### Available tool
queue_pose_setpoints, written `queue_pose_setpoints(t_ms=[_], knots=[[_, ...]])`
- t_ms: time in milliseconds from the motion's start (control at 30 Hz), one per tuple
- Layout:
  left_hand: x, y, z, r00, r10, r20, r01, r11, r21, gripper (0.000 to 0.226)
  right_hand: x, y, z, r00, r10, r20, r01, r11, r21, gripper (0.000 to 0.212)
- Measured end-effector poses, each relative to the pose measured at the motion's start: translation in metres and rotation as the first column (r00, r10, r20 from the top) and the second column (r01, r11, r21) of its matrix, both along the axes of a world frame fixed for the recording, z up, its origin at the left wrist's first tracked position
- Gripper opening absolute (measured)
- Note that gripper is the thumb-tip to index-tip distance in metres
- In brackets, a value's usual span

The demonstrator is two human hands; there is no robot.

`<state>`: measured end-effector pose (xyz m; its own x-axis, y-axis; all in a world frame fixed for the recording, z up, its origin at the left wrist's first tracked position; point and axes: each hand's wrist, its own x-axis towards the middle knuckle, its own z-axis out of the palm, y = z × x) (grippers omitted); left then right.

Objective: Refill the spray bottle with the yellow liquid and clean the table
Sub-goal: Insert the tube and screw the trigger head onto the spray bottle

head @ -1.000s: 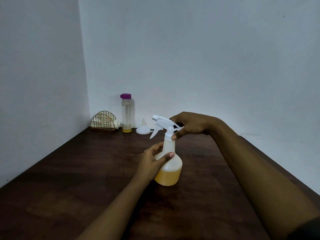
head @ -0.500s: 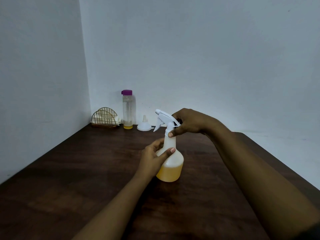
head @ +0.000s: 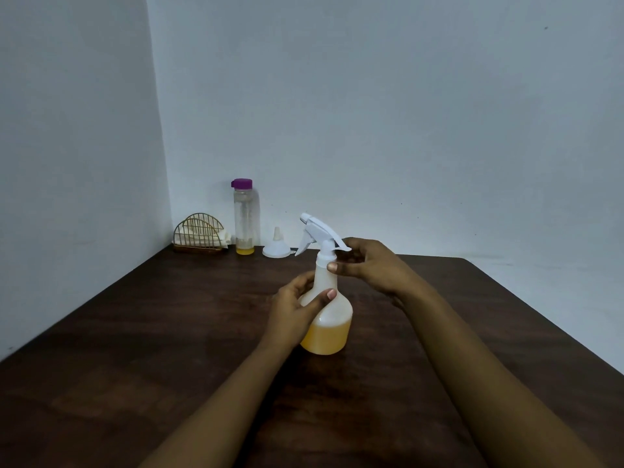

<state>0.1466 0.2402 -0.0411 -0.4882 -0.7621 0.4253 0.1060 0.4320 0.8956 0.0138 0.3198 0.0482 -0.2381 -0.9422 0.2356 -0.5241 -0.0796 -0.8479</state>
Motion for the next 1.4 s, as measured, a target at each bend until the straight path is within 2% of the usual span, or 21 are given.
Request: queue_pose_setpoints(t_ms=[133,267,367,433,500,567,667,733,800,900,967,1033,1133,1233,1300,1400], knots=[[0.000,0.000,-0.001,1.000,-0.001,-0.003,0.001,1.000,0.005,0.038,0.010,-0.007,-0.008,0.989,-0.150,0.004,0.149,0.986,-0.074,0.026],[0.000,0.001,0.000,1.000,0.020,0.017,-0.019,1.000,-0.020,0.031,0.025,-0.011,-0.018,0.948,-0.315,-0.037,0.306,0.939,-0.156,0.042],[0.000,-0.002,-0.002,1.000,0.013,0.011,-0.013,1.000,-0.019,0.030,0.017,-0.008,-0.017,0.969,-0.236,0.075,0.242,0.966,-0.086,0.056],[0.000,-0.003,-0.003,1.000,-0.004,-0.002,0.004,1.000,-0.008,0.031,0.011,-0.001,-0.013,0.980,-0.121,0.161,0.133,0.989,-0.067,0.046],[-0.001,-0.002,-0.003,1.000,-0.005,-0.012,0.005,1.000,-0.014,0.032,0.010,0.001,-0.011,0.986,-0.077,0.148,0.088,0.993,-0.075,0.030],[-0.001,-0.001,-0.002,1.000,-0.006,-0.017,0.006,1.000,-0.024,0.031,0.016,-0.003,-0.014,0.983,-0.154,0.104,0.165,0.980,-0.111,0.024],[0.000,-0.001,-0.002,1.000,-0.007,-0.014,0.007,1.000,-0.017,0.030,0.029,-0.012,-0.021,0.940,-0.329,0.089,0.340,0.920,-0.193,0.032],[-0.001,-0.001,-0.003,1.000,-0.001,-0.018,0.001,1.000,-0.015,0.037,0.035,-0.014,-0.025,0.926,-0.372,0.068,0.377,0.898,-0.228,0.039],[-0.001,-0.001,-0.004,1.000,-0.006,-0.022,0.006,1.000,-0.005,0.052,0.032,-0.012,-0.024,0.941,-0.326,0.087,0.337,0.923,-0.184,0.045],[-0.001,-0.001,-0.003,0.999,-0.018,-0.026,0.018,1.000,-0.013,0.036,0.020,-0.003,-0.017,0.964,-0.150,0.221,0.179,0.977,-0.119,0.043],[-0.001,0.000,-0.002,0.999,-0.025,-0.037,0.024,1.000,-0.013,0.034,0.017,0.003,-0.016,0.959,-0.045,0.281,0.082,0.989,-0.120,0.036],[-0.001,0.001,-0.002,0.998,-0.028,-0.060,0.028,1.000,-0.007,0.032,0.020,0.002,-0.019,0.958,-0.058,0.280,0.102,0.984,-0.144,0.032],[0.000,0.002,-0.001,0.996,-0.030,-0.080,0.030,1.000,-0.001,0.030,0.025,-0.007,-0.026,0.937,-0.211,0.279,0.274,0.939,-0.209,0.033],[-0.001,0.003,-0.001,0.997,-0.028,-0.076,0.027,1.000,-0.012,0.029,0.032,-0.009,-0.029,0.915,-0.355,0.189,0.395,0.881,-0.259,0.034],[-0.001,0.001,-0.001,0.997,-0.026,-0.067,0.026,1.000,-0.005,0.029,0.031,-0.008,-0.030,0.930,-0.319,0.183,0.357,0.904,-0.234,0.040],[0.000,-0.001,-0.002,0.997,-0.062,-0.054,0.062,0.998,0.001,0.033,0.024,-0.005,-0.028,0.921,-0.097,0.376,0.151,0.982,-0.117,0.043]])
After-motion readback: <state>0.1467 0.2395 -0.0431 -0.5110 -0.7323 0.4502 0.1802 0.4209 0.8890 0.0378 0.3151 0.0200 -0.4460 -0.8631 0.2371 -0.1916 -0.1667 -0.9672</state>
